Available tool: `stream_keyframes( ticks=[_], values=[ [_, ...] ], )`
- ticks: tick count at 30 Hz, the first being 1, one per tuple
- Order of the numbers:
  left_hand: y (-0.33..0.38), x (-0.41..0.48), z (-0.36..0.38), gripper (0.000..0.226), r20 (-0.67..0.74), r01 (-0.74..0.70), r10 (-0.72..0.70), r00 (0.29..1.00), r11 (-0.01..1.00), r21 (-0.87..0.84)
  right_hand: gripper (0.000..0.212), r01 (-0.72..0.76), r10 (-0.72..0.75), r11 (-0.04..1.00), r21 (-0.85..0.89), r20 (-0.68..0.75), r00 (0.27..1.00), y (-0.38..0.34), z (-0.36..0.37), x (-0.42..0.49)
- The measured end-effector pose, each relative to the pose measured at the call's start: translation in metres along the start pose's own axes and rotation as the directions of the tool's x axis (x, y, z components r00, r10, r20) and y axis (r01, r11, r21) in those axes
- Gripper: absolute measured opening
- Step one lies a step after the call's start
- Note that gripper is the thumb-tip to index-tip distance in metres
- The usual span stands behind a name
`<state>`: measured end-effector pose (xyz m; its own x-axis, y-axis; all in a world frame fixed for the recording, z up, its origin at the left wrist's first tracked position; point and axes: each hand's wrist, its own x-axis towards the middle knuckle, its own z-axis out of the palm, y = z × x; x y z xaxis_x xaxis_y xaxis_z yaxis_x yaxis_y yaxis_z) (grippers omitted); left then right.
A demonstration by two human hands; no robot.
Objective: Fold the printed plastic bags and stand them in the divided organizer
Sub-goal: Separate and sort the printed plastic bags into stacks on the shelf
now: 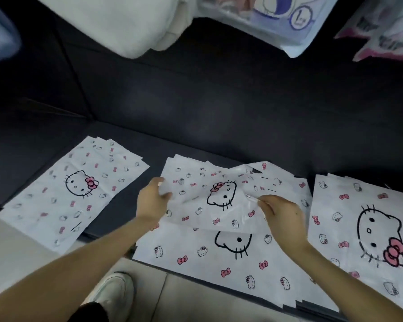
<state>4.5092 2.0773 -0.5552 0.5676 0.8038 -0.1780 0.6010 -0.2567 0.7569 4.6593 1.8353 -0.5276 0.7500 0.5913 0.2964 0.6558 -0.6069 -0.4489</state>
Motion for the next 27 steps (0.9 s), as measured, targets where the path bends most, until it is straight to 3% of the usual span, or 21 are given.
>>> stream_keyframes(
  ticks=[4,8,15,17,19,21,23,25,27],
  values=[
    [-0.007,0.024,-0.077,0.046,-0.015,-0.076,0.078,0.997,0.99,0.121,0.009,-0.066,0.059,0.991,0.12,0.057,0.997,-0.048,0.033,0.021],
    [-0.052,0.028,-0.14,0.034,-0.103,0.007,0.003,0.995,0.996,0.089,0.013,-0.095,0.067,0.968,0.233,0.124,0.99,-0.104,0.094,0.036],
    [-0.133,0.037,-0.196,0.024,-0.39,0.187,-0.232,0.891,0.971,-0.149,0.014,0.067,-0.121,0.954,0.292,0.17,0.978,-0.198,0.176,0.082],
    [-0.149,0.036,-0.201,0.028,-0.42,0.231,-0.264,0.868,0.964,-0.128,0.017,0.114,-0.17,0.949,0.295,0.172,0.97,-0.215,0.194,0.095],
    [-0.16,0.033,-0.202,0.036,-0.41,0.309,-0.277,0.869,0.951,0.013,0.019,0.166,-0.224,0.944,0.285,0.187,0.956,-0.227,0.213,0.107],
    [-0.171,0.037,-0.201,0.047,-0.447,0.327,-0.155,0.881,0.882,0.339,0.019,0.211,-0.28,0.932,0.295,0.215,0.935,-0.236,0.232,0.118],
    [-0.18,0.047,-0.193,0.054,-0.425,0.24,0.026,0.905,0.794,0.559,0.018,0.244,-0.325,0.919,0.309,0.246,0.913,-0.242,0.251,0.126],
    [-0.184,0.061,-0.176,0.055,-0.272,0.038,0.192,0.943,0.75,0.66,0.02,0.242,-0.337,0.917,0.317,0.291,0.895,-0.245,0.266,0.132],
    [-0.185,0.078,-0.156,0.05,-0.026,-0.189,0.292,0.956,0.682,0.707,0.022,0.211,-0.333,0.916,0.342,0.352,0.875,-0.244,0.277,0.137]
  ],
)
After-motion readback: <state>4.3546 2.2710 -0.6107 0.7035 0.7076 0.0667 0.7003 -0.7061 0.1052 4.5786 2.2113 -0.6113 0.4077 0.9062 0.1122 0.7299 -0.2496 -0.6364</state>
